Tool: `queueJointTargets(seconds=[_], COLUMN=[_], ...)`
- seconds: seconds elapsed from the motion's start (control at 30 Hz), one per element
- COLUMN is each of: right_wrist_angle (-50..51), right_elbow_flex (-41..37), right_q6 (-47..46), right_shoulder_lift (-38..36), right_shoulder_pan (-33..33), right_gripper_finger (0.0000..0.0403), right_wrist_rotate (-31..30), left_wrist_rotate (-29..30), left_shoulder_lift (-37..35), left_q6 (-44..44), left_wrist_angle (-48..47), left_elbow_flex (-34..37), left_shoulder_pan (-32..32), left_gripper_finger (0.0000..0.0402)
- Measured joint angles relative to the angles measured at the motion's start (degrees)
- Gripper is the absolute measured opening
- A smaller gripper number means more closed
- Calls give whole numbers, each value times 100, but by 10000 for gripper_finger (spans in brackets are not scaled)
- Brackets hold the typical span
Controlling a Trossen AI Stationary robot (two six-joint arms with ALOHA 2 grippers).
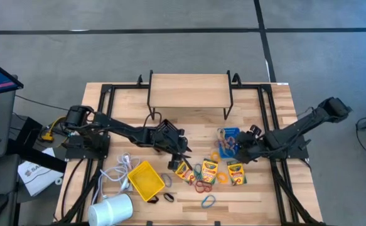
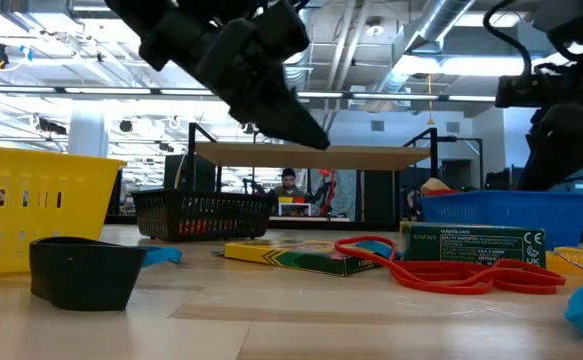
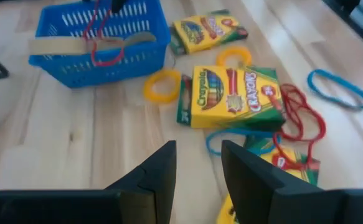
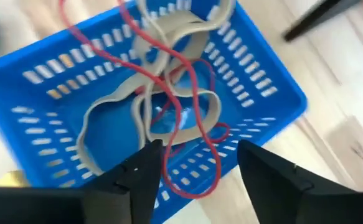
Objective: Pick & Place Office Desk Supplies
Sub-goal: Put the red rubber band into the blue bin, then put the blue rubber band into the blue bin
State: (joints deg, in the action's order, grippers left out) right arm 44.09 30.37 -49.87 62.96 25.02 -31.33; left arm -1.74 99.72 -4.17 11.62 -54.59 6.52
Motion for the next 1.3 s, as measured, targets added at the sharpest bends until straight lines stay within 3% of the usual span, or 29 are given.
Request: queueJointTargets(seconds=[0.33,0.6,0.97,1.17,1.3], right_wrist_angle=[-1382,-2220,-2294,-2370,-2388], right_elbow_flex=[2,2,2,2,2], right_q6=[1159,1887,1902,1902,1900], right_shoulder_lift=[2,2,2,2,2], right_shoulder_pan=[157,152,152,144,144], right_gripper_finger=[235,235,235,235,235], right_wrist_rotate=[12,-24,-50,-173,-173], left_wrist_rotate=[-96,-778,-929,-922,-775], left_shoulder_lift=[33,95,866,910,1207], left_q6=[229,463,723,281,1054], left_wrist_angle=[1094,1488,1822,1684,1354], left_elbow_flex=[494,486,358,193,-190], left_shoulder_pan=[22,168,450,342,147], left_gripper_finger=[122,122,122,122,122])
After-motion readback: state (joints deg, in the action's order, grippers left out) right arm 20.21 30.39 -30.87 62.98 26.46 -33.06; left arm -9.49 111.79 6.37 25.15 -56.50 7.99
